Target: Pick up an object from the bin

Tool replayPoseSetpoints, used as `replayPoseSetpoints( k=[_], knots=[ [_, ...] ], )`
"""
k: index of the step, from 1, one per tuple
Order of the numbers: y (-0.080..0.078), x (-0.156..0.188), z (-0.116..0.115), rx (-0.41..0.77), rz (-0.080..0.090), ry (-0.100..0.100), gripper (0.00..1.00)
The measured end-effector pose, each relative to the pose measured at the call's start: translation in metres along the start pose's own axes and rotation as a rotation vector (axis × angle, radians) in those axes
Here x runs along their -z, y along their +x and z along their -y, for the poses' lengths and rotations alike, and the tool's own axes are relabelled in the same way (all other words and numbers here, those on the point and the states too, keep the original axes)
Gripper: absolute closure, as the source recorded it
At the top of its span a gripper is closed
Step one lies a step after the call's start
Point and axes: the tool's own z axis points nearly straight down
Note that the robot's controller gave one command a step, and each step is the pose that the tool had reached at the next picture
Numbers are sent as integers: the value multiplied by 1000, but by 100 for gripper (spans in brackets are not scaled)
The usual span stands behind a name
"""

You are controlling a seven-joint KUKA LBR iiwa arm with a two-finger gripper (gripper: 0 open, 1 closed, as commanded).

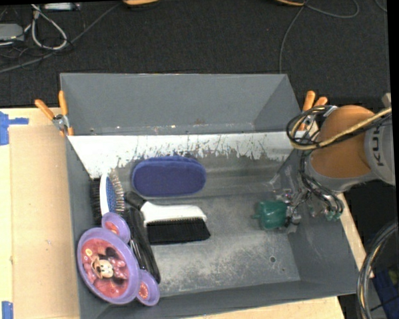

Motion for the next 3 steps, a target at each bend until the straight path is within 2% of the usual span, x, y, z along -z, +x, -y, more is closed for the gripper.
replayPoseSetpoints(
  k=[1, 2, 3],
  knots=[
    [0, 0, 0, 0, 0, 0, 100],
    [1, 24, -1, 2, -3, -1, 100],
    [-1, 45, -1, 2, 2, 0, 100]
  ],
)
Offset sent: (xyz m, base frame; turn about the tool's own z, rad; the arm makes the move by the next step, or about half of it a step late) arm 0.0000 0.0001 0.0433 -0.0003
